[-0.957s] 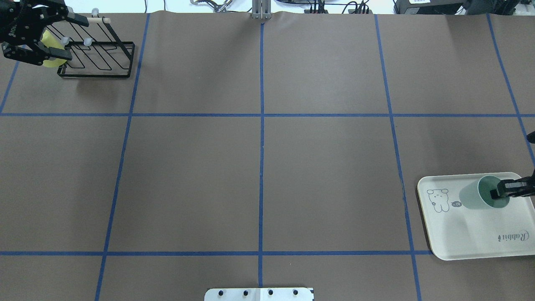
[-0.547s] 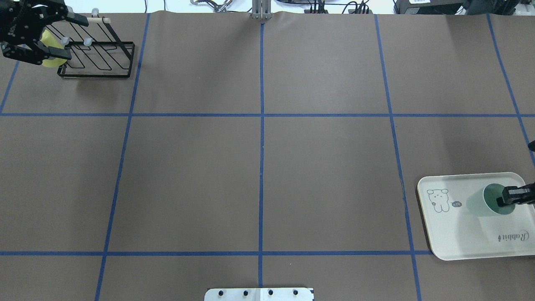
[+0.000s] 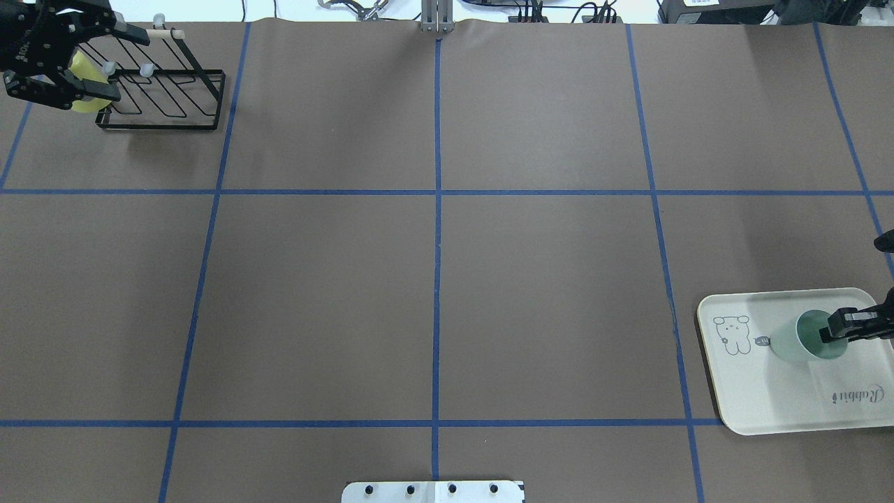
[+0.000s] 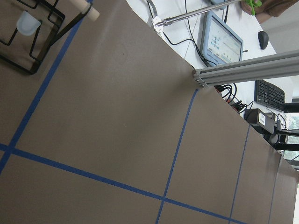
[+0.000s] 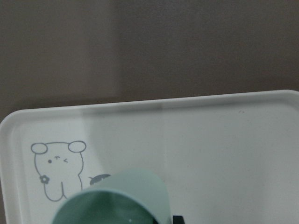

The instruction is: Left arm grabs green cup and hands to right arm on tray

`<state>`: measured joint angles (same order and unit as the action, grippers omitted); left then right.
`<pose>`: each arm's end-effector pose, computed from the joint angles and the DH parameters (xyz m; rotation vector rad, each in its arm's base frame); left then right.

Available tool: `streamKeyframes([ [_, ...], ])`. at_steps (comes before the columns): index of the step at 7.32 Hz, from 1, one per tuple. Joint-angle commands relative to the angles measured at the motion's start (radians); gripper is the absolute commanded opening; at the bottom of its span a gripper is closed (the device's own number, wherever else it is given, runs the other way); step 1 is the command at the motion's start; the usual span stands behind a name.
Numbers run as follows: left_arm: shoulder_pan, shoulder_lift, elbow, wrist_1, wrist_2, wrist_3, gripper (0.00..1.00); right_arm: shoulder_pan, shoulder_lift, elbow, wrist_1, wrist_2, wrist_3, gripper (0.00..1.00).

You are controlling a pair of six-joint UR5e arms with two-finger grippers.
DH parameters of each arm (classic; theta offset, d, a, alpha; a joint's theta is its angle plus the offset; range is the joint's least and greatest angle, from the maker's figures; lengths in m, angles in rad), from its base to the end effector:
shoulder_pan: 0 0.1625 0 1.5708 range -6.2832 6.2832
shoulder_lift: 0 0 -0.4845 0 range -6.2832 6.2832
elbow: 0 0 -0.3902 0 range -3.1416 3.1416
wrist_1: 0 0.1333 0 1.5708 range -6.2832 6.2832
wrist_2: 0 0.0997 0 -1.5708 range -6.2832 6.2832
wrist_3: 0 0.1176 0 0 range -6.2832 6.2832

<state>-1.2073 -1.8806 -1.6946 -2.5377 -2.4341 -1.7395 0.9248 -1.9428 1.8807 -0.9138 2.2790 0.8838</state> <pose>0.1701 -0.5708 0.3747 0.0283 1.4811 -0.5169 -0.1629 -0.3105 0.6562 -0.0646 -0.8881 0.0113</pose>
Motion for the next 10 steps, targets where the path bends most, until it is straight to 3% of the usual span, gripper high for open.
streamKeyframes([
  [1, 0.002, -0.002, 0.0, 0.045, 0.003, 0.002, 1.0, 0.076, -0.007, 0.034, 0.003, 0.074, 0.0, 1.0],
  [2, 0.006, -0.002, 0.004, 0.057, 0.004, 0.017, 1.0, 0.157, -0.007, 0.04, 0.003, 0.139, -0.008, 1.0],
  [3, -0.004, -0.002, 0.003, 0.132, 0.006, 0.157, 1.0, 0.239, -0.004, 0.04, 0.001, 0.155, -0.04, 1.0],
  [5, -0.041, 0.027, 0.001, 0.273, 0.022, 0.415, 1.0, 0.292, 0.018, 0.025, -0.016, 0.143, -0.127, 1.0],
  [6, -0.075, 0.082, 0.003, 0.278, 0.032, 0.524, 1.0, 0.333, 0.045, 0.026, -0.084, 0.143, -0.188, 1.0],
  [8, -0.153, 0.173, 0.007, 0.325, 0.064, 0.818, 1.0, 0.466, 0.126, 0.032, -0.361, 0.122, -0.493, 1.0],
  [10, -0.259, 0.225, 0.003, 0.512, 0.066, 1.242, 1.0, 0.544, 0.208, 0.032, -0.555, 0.068, -0.685, 1.0],
])
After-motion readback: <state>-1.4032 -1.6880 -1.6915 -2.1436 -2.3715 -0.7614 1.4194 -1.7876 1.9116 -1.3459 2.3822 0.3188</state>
